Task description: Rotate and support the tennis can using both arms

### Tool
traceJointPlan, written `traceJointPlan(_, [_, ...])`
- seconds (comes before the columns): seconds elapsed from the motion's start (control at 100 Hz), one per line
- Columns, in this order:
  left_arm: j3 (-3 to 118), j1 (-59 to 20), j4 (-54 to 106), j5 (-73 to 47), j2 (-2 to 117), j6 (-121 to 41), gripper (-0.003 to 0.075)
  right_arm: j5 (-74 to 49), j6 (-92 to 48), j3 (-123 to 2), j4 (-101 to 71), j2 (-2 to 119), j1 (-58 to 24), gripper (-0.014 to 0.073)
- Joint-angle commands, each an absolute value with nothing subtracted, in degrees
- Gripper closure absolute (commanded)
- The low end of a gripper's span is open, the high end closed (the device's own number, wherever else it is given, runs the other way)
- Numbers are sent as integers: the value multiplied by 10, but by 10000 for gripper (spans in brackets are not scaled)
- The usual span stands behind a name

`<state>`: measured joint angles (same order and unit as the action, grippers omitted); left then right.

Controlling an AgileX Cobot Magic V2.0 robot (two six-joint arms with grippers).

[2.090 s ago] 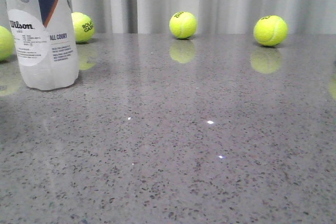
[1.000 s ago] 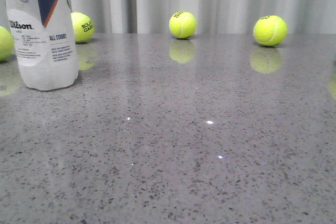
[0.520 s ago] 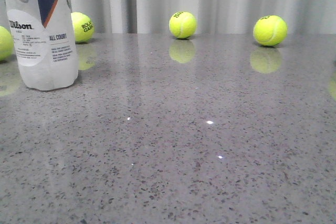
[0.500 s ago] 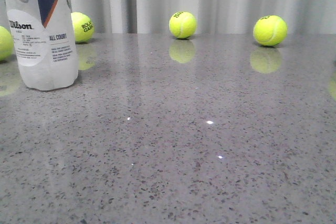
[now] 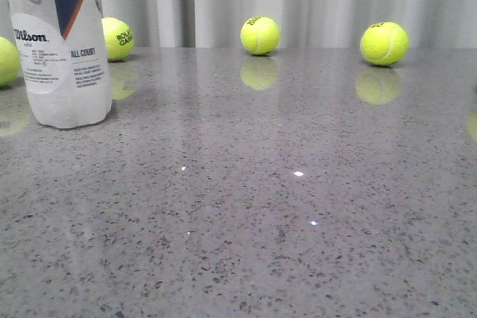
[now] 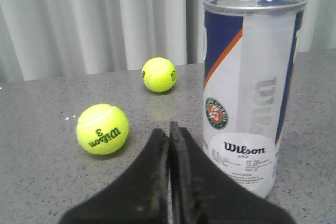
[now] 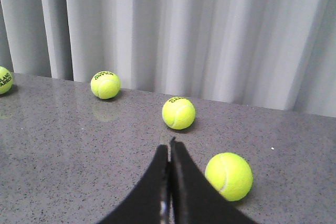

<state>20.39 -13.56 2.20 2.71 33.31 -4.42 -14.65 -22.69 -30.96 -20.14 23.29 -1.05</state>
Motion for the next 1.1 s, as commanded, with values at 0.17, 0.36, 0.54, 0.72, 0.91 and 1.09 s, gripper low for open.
traceJointPlan(0.17, [147,-78,7,82,254,-35,741,-101,-225,-322,-210,235,-10,664])
traceJointPlan(0.36, [72,-50,7,82,163,-35,741,-101,-225,-322,-210,235,-10,664])
traceJointPlan(0.54, [5,-43,-7,82,65,-34,741,-101,-225,-322,-210,235,-10,664])
traceJointPlan(0.72, [-25,-43,-42,53,-8,-5,741,-101,-225,-322,-210,235,-10,664])
traceJointPlan(0.91, [-25,-43,-43,39,-24,-5,741,-100,-225,-322,-210,235,-10,664])
traceJointPlan(1.09, [-25,-43,-33,39,-24,-5,741,-101,-225,-322,-210,235,-10,664])
